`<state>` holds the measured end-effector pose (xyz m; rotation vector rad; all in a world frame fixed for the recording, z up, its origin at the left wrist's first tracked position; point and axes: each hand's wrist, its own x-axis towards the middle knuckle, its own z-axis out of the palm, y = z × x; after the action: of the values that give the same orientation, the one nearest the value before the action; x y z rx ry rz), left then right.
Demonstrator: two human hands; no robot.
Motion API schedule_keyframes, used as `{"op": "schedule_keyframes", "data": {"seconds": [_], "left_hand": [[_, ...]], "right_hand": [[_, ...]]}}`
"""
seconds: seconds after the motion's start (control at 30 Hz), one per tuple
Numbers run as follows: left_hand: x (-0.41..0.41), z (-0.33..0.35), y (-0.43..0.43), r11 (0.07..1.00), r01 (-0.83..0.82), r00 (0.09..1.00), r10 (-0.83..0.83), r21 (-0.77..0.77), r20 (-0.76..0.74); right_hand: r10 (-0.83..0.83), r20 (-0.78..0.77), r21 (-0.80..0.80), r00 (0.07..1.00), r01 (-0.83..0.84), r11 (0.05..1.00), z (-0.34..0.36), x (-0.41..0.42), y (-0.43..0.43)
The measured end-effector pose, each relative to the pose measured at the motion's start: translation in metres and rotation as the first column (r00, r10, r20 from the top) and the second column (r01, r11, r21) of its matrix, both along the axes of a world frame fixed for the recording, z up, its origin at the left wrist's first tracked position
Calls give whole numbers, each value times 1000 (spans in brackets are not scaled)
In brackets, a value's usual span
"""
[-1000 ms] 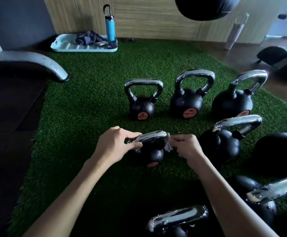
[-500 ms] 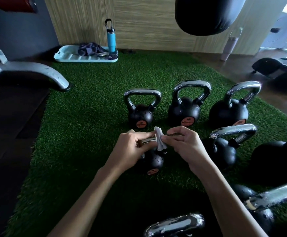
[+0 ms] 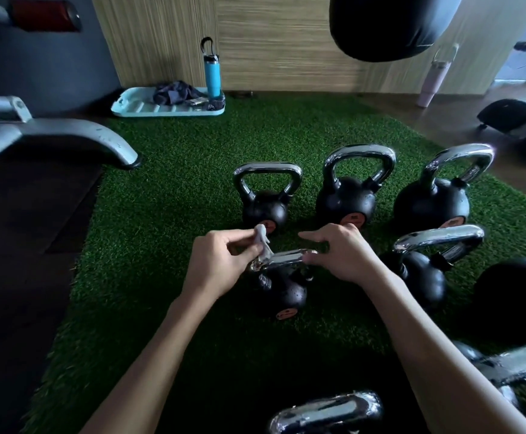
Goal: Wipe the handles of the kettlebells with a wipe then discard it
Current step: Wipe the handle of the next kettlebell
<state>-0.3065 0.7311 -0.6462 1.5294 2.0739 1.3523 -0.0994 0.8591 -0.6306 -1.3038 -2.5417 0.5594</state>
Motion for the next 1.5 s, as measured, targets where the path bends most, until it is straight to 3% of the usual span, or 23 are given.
{"op": "schedule_keyframes", "data": {"seconds": [0.07,0.17,0.3,0.47,0.63,0.73,0.8,0.87,0.97,1.07,1.3,1.5], "left_hand": [[7,4,9,998,37,991,-44,-55,-130],[27,11,27,987,100,940,-136,-129,-312],[29,23,39,963,126,905,-209,-238,-370],[-15,16,23,917,105,956,-199,-385,-216],[-9,-8,15,960,137,986,-155,-246,-58],[-20,-30,3,964,99,981,-54,-247,186],[-23,-45,-3,971,146,922,-65,-189,381],[-19,-53,-7,983,145,876,-75,-111,477],[-15,-60,-13,994,99,864,-64,-45,500],[-10,-75,-21,996,51,875,-10,-72,485],[23,-116,-17,980,-175,792,194,-90,579],[18,-99,18,959,-261,832,283,-113,477]], "right_hand": [[61,112,6,992,-62,998,-2,-2,5],[91,164,33,982,-98,995,0,-1,8],[52,107,-2,993,-52,999,-4,9,9],[-10,41,-51,999,12,999,-13,14,11],[7,44,-79,999,-3,997,-13,13,11],[-14,42,-76,999,17,997,-13,12,12],[-15,35,-84,999,18,996,-13,11,12],[-7,35,-91,999,10,996,-12,10,12],[4,32,-102,999,-1,995,-11,10,11],[-3,31,-111,1000,7,994,-10,8,9],[-50,48,-124,998,56,991,-6,6,1],[-164,81,-26,983,167,986,-5,-6,-26]]}}
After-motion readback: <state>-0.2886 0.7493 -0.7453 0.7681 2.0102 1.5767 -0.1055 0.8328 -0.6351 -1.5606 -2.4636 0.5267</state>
